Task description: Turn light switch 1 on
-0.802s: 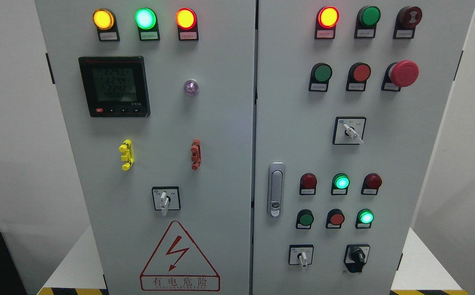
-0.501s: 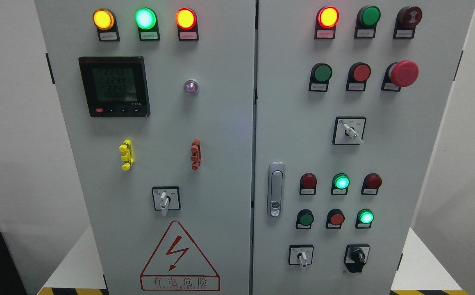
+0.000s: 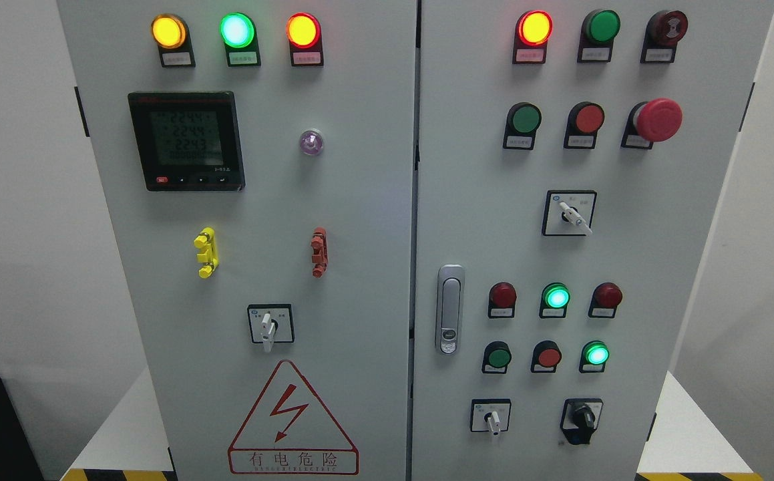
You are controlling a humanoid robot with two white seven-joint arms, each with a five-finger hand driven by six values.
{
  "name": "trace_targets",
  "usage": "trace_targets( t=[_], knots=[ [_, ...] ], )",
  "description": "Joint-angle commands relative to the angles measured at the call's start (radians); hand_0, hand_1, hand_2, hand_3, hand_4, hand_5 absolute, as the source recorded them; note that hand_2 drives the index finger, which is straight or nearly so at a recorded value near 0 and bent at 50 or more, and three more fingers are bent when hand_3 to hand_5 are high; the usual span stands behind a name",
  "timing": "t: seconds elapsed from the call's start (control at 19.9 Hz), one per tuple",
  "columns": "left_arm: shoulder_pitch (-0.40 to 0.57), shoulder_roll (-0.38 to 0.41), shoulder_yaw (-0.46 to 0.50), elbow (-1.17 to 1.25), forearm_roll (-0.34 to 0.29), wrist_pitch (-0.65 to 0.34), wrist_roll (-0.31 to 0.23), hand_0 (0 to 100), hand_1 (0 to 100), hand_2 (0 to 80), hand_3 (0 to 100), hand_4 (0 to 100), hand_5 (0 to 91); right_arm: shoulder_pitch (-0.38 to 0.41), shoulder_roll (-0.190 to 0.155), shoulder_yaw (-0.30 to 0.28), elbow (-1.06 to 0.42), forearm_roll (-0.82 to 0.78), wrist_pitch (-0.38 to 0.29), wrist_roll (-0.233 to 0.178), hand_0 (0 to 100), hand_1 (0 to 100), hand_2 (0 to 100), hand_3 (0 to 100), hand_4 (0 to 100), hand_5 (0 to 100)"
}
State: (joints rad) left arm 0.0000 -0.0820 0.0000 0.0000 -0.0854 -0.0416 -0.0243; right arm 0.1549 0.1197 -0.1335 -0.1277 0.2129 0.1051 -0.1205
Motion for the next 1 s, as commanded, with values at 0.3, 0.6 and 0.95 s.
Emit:
trace_targets(
  t=[0.3, 0.6, 0.95],
  knots=[
    [0.136, 0.013, -0.038, -0.392, -0.011, 0.008, 0.047, 24, 5, 0.0, 0, 3, 0.0, 0.0, 0.0, 0.0, -0.001, 0.0, -0.001, -0.001, 5, 0, 0, 0, 0, 0],
    [0.248, 0.034, -0.038, -0.745, -0.008, -0.006, 0.053, 26, 9, 0.0, 2, 8, 0.0, 0.0, 0.0, 0.0, -0.001, -0.001, -0.001, 0.001, 5, 0, 0, 0, 0, 0],
    [0.313, 0.065, -0.014, -1.167, -0.002, -0.02, 0.075, 31, 14, 0.0, 16, 23, 0.0, 0.0, 0.0, 0.0, -0.001, 0.0, -0.001, -0.001, 5, 0, 0, 0, 0, 0]
  ],
)
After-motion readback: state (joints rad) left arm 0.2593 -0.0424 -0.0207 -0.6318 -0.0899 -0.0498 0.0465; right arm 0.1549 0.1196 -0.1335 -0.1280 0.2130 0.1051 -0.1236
